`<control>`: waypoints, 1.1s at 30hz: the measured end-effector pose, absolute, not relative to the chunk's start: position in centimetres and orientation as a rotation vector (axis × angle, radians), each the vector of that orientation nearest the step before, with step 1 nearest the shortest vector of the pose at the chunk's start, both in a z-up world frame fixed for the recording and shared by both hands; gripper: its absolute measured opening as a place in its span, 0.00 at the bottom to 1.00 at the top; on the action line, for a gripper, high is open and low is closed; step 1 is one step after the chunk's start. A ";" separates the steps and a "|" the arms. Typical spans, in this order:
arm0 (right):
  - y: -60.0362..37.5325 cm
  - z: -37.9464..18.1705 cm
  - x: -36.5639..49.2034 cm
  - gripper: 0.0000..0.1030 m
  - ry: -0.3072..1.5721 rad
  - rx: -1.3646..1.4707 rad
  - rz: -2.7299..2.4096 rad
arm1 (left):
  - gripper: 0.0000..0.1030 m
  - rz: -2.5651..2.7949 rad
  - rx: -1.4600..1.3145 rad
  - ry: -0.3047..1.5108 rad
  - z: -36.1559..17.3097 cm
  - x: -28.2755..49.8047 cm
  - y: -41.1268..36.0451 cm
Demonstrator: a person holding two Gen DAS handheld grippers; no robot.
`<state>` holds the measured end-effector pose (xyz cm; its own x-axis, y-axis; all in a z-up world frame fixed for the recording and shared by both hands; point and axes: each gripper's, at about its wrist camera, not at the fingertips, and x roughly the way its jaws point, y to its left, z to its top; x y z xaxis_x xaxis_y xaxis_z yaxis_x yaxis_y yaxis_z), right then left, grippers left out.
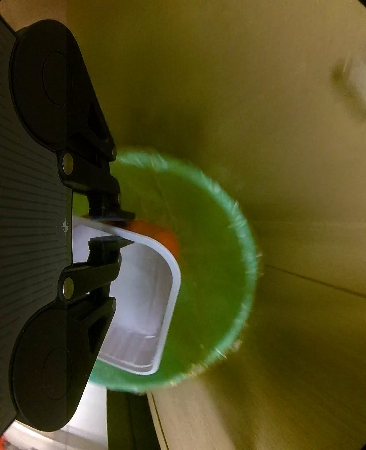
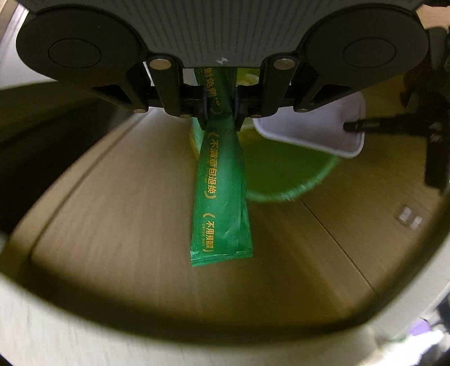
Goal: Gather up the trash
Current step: 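Carry the tray and green sachet down to the green-lined bin with both grippers, then open the left gripper to drop the white tray into the bin, then open the right gripper to drop the green sachet into the bin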
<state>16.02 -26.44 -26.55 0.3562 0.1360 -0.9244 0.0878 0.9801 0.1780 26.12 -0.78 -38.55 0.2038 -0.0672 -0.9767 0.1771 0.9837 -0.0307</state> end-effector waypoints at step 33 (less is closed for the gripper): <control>-14.8 -33.9 23.3 0.16 1.417 0.113 0.183 | 0.20 -0.168 -0.361 1.330 -33.0 18.9 7.0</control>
